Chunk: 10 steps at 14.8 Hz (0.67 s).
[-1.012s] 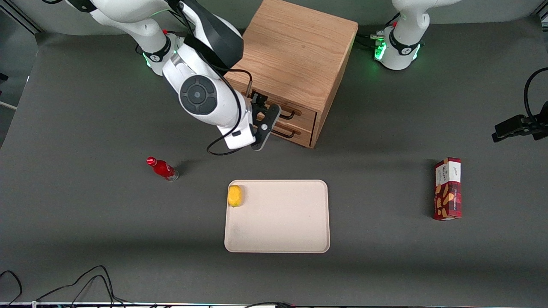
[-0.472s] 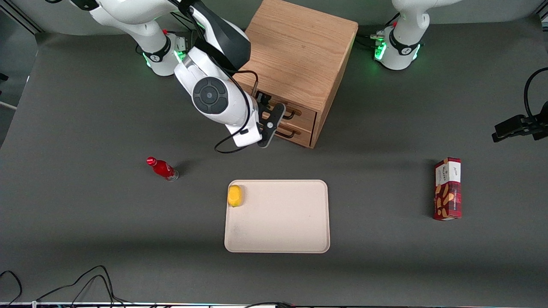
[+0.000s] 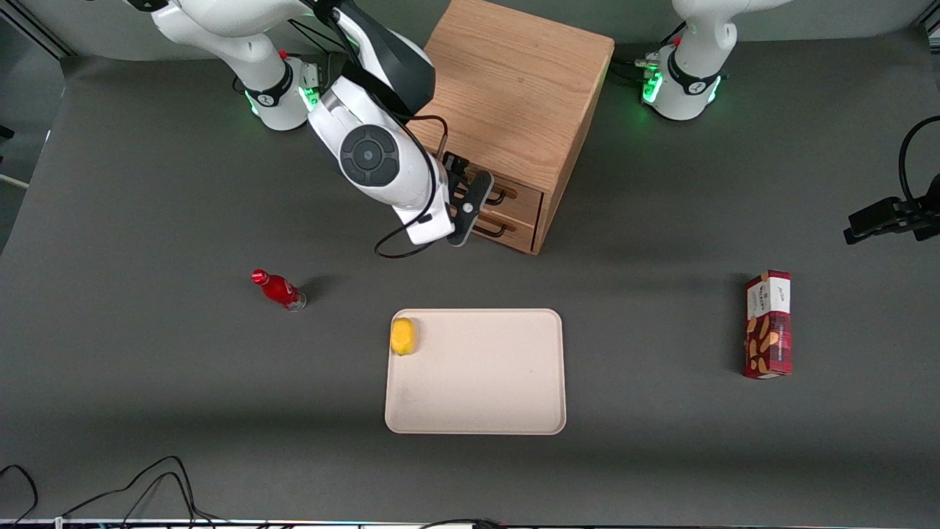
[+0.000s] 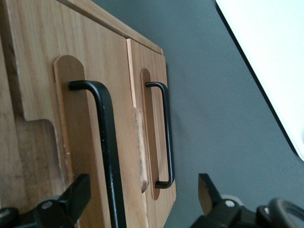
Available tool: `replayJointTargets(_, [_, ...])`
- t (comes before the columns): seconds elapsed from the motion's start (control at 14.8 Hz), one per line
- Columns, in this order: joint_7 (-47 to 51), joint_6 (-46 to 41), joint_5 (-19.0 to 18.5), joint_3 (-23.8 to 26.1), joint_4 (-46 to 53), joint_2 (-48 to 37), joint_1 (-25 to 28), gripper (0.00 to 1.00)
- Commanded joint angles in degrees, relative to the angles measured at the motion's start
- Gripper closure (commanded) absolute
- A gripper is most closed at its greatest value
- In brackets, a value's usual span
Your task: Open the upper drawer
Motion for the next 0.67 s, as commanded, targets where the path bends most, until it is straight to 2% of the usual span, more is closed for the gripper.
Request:
replayJointTargets(0.0, [-1.3, 1.7, -0.2, 0.2, -2.7, -1.8, -0.3, 0.00])
replayJointTargets(0.61, [-1.3, 3.8, -2.2, 0.2, -3.1, -0.7, -0.6, 0.00])
